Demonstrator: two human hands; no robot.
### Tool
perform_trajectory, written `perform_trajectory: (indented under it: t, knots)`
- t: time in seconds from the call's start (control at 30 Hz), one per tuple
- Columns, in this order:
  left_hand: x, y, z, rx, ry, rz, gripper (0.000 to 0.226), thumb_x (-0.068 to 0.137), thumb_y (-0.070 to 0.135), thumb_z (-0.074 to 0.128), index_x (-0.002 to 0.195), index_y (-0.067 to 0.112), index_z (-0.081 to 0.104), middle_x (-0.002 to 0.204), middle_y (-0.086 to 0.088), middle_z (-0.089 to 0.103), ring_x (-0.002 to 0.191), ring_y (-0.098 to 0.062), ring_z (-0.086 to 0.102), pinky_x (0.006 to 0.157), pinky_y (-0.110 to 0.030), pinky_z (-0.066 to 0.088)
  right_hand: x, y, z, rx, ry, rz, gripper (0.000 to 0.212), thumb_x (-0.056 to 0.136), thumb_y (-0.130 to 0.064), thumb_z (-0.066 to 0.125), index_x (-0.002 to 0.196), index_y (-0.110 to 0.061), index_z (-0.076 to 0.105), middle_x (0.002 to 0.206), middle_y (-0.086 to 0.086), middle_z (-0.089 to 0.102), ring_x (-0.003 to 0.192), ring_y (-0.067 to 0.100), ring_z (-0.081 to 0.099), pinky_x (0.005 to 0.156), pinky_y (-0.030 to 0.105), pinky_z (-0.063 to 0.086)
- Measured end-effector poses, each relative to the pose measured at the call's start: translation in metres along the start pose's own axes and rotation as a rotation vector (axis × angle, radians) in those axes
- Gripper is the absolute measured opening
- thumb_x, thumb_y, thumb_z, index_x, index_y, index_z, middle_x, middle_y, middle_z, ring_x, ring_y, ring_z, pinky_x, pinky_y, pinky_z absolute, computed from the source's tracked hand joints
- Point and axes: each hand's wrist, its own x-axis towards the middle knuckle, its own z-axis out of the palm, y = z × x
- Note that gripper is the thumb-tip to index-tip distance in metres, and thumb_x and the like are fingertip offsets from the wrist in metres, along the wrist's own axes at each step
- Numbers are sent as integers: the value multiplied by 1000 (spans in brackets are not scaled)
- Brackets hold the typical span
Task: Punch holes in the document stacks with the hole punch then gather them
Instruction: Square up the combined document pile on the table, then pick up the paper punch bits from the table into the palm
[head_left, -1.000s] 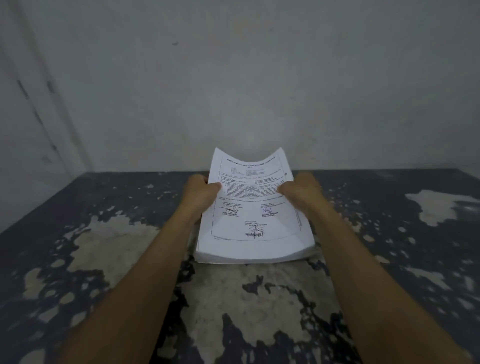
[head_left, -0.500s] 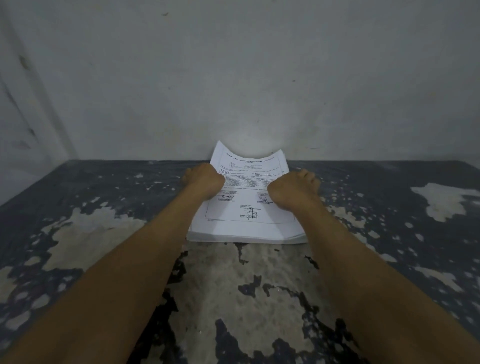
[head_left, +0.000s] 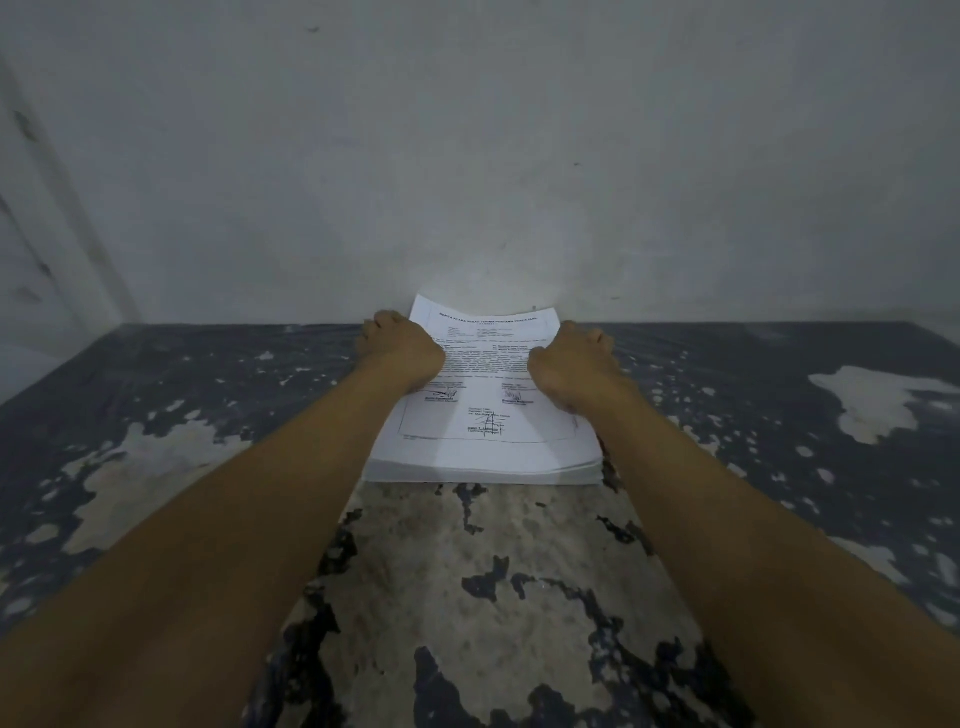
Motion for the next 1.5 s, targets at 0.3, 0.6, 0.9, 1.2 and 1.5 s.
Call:
perform_trajectory:
  t: [0.3, 0.6, 0.9, 1.2, 1.5]
  knots:
    - [-80, 60, -16, -122, 376, 362, 27, 99, 30, 41, 91, 11, 58, 95, -8, 64, 83, -26, 58, 78, -37, 44, -56, 51, -37, 41, 298, -99, 31, 96, -33, 43, 101, -7, 59, 121, 18, 55, 118, 31, 46, 94, 40, 43]
    - [-190, 159, 6, -377, 343, 597, 24, 96, 27, 46, 83, 11, 59, 75, -1, 59, 65, -17, 51, 58, -32, 40, -163, 155, -88, 57, 593, -107, 36, 94, -22, 53, 60, -13, 44, 59, 6, 49, 50, 13, 43, 44, 26, 27]
    - [-261, 289, 58, -408, -72, 866, 44, 93, 39, 58, 126, 11, 55, 130, -9, 57, 118, -25, 54, 93, -34, 44, -231, 271, -143, 95, 948, 87, 19, 89, -18, 58, 73, -13, 48, 75, 1, 48, 63, 18, 46, 59, 30, 31]
    - [-302, 373, 82, -415, -320, 918, 73, 79, 45, 72, 134, 6, 43, 130, -11, 53, 113, -27, 55, 91, -42, 50, -222, 336, -181, 101, 970, 397, 49, 80, -16, 62, 124, -16, 41, 135, 13, 39, 122, 31, 38, 102, 45, 37]
    - [-306, 395, 99, -378, -166, 903, 84, 76, 57, 72, 137, 8, 43, 137, -11, 47, 126, -28, 41, 104, -42, 40, -204, 372, -194, 131, 832, 296, 18, 99, -10, 41, 102, -10, 58, 92, 14, 61, 85, 34, 56, 65, 39, 43]
